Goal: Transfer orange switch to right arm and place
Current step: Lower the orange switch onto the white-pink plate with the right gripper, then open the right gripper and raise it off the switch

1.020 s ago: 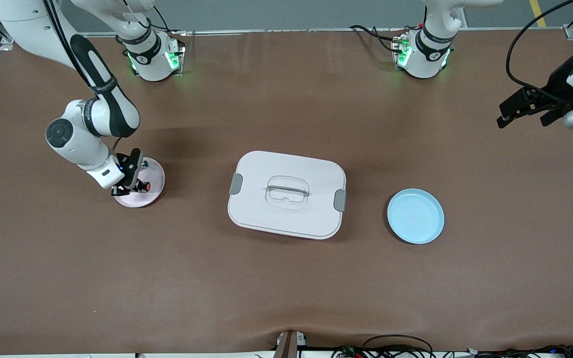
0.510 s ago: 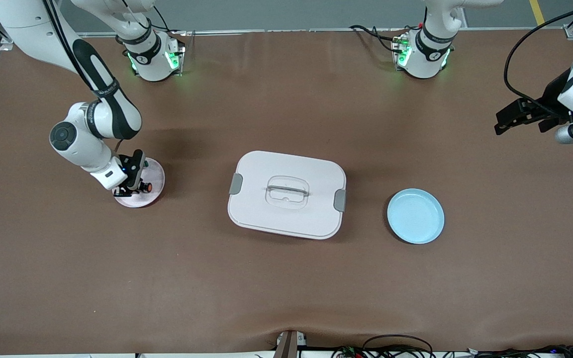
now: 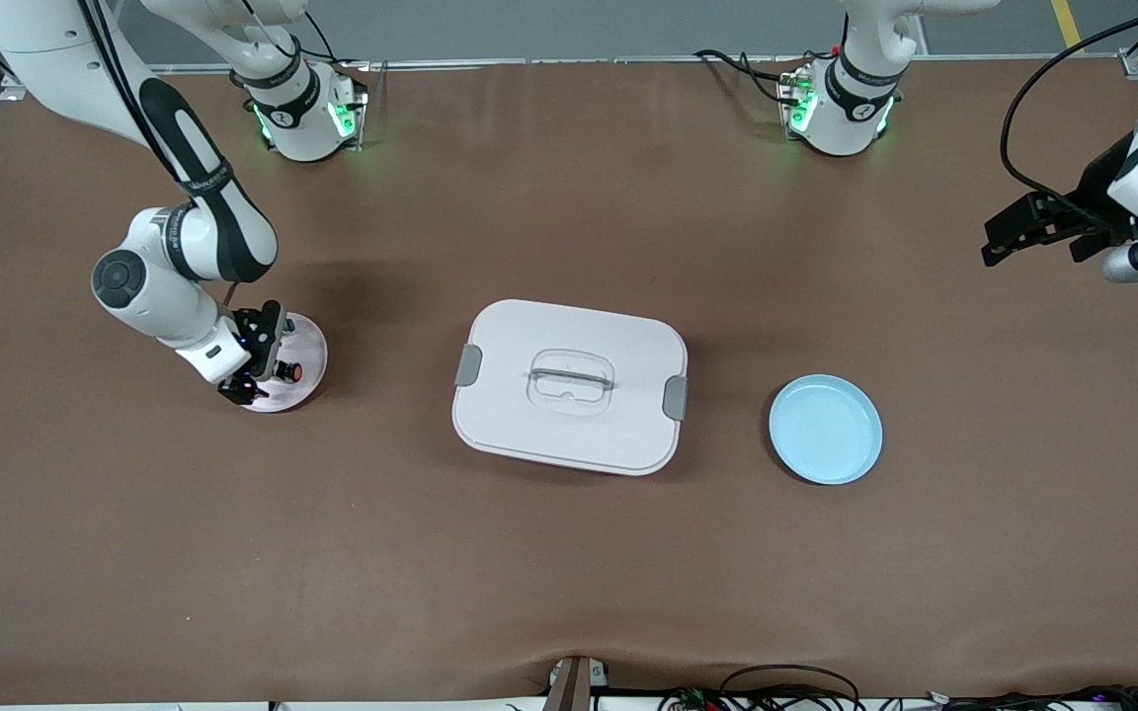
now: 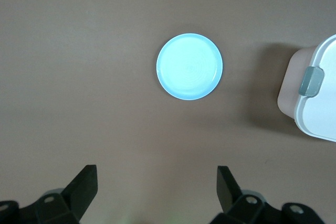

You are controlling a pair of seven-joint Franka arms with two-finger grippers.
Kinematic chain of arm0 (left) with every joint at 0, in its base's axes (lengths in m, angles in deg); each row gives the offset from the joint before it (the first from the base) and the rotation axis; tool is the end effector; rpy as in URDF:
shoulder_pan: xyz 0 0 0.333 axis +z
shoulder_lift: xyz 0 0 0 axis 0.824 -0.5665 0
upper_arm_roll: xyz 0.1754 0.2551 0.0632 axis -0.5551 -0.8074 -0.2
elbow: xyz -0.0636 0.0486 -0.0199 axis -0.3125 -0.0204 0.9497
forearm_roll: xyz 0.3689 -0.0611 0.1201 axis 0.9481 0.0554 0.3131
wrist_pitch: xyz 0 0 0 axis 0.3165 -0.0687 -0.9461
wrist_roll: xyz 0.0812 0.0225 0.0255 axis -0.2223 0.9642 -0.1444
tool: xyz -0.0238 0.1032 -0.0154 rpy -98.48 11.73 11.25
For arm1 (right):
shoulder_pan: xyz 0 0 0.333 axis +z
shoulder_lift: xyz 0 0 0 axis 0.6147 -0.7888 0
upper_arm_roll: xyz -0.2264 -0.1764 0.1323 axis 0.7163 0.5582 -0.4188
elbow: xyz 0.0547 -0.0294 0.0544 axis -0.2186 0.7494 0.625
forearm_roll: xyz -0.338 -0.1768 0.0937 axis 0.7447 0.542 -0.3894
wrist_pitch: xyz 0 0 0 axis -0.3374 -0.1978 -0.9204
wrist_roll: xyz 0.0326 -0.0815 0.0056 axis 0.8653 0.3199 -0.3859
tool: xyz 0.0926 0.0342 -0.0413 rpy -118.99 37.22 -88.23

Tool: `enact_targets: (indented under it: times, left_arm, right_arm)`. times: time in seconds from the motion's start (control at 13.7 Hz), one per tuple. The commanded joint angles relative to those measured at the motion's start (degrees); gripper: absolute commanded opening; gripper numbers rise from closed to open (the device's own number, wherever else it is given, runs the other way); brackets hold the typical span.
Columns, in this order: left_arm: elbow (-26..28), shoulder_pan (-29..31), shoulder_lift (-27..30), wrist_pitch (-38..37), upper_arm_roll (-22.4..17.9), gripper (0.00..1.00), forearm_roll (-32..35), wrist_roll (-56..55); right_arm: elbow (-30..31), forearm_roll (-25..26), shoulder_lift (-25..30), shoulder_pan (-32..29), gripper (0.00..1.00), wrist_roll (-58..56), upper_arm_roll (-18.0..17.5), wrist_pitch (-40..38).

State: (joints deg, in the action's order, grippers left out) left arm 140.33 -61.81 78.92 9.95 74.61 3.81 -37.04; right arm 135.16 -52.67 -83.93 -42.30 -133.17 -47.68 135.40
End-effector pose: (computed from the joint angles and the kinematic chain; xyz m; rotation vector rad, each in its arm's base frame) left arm 0.5465 -0.0519 0.6291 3.1195 0.0804 -0.0294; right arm 0.5214 -0.0017 0.1999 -2.2749 -2.0886 -0.0280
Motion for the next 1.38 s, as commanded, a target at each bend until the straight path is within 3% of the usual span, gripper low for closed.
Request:
enact_targets:
  times: [0.0,0.58,1.09,1.31]
  left_arm:
    - [-1.2,-0.2,0.1,-1.3,0.0,1.00,0.6,0.1]
    - [-1.1,0.1,0.1,-1.3,0.0,1.00,0.6,0.2]
    - [-1.1,0.3,0.1,-1.3,0.0,1.00,0.6,0.8]
    - [-1.0,0.3,0.1,-1.3,0.0,1.00,0.6,0.8]
  right_arm:
    - [-2.6,-0.9,1.0,-1.0,1.00,0.0,-1.0,-5.5]
    - [-14.2,-1.8,2.8,-1.1,1.00,4.6,-0.6,-28.2]
    - [-21.9,-0.3,6.5,-1.0,1.00,19.1,-0.5,-45.3]
    - [-26.7,3.4,8.1,-0.6,1.00,28.1,-0.7,-53.0]
